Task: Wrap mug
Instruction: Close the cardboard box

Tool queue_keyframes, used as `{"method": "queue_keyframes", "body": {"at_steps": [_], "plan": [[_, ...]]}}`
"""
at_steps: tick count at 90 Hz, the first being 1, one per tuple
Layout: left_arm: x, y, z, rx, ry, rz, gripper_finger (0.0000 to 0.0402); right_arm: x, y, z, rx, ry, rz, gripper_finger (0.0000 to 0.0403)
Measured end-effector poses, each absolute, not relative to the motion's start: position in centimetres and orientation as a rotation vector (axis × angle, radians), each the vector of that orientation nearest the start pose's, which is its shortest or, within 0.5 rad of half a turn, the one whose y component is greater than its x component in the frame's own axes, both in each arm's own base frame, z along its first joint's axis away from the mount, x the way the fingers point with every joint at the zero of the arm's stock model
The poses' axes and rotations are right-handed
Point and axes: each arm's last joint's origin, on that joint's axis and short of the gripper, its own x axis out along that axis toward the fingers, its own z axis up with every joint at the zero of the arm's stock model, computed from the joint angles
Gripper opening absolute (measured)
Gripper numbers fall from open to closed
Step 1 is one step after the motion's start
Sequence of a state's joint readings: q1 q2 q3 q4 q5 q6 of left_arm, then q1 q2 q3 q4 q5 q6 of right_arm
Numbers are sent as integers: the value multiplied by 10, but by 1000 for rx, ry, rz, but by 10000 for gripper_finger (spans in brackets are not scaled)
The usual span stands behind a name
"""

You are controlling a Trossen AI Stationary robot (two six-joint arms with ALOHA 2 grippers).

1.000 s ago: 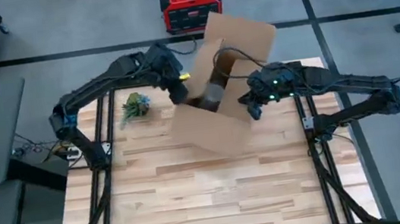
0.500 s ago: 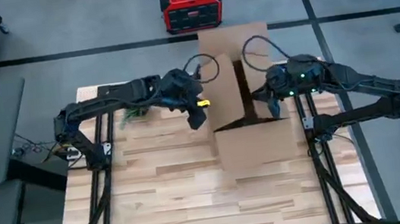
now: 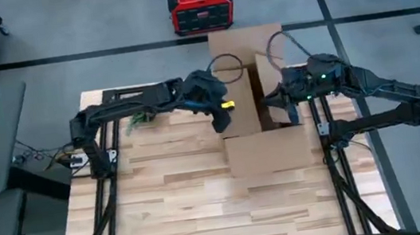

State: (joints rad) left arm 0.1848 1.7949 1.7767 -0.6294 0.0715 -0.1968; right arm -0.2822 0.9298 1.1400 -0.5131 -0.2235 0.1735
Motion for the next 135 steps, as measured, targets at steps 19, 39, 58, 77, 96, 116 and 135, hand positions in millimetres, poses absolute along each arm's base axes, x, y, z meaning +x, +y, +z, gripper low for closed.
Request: {"method": "queue_keyframes", "body": {"at_steps": [19, 39, 58, 77, 96, 116, 135], "plan": [[394, 64, 359, -285, 640, 163, 0, 185, -67, 382, 226, 313, -52, 0], [365, 57, 394, -335, 564, 174, 0, 199, -95, 333, 321, 384, -15, 0], [311, 31, 397, -408, 884, 200, 0, 210, -102, 313, 305, 455, -2, 0], [315, -23, 347, -480, 1067, 155, 0, 216, -103, 306, 288, 485, 14, 0], [356, -57, 335, -670, 564, 24, 0, 209, -101, 313, 282, 458, 9, 0], [368, -41, 375, -602, 151, 59, 0, 196, -97, 325, 264, 408, -3, 0], [369, -23, 382, -589, 106, 103, 0, 173, -92, 354, 228, 299, -75, 0]]}}
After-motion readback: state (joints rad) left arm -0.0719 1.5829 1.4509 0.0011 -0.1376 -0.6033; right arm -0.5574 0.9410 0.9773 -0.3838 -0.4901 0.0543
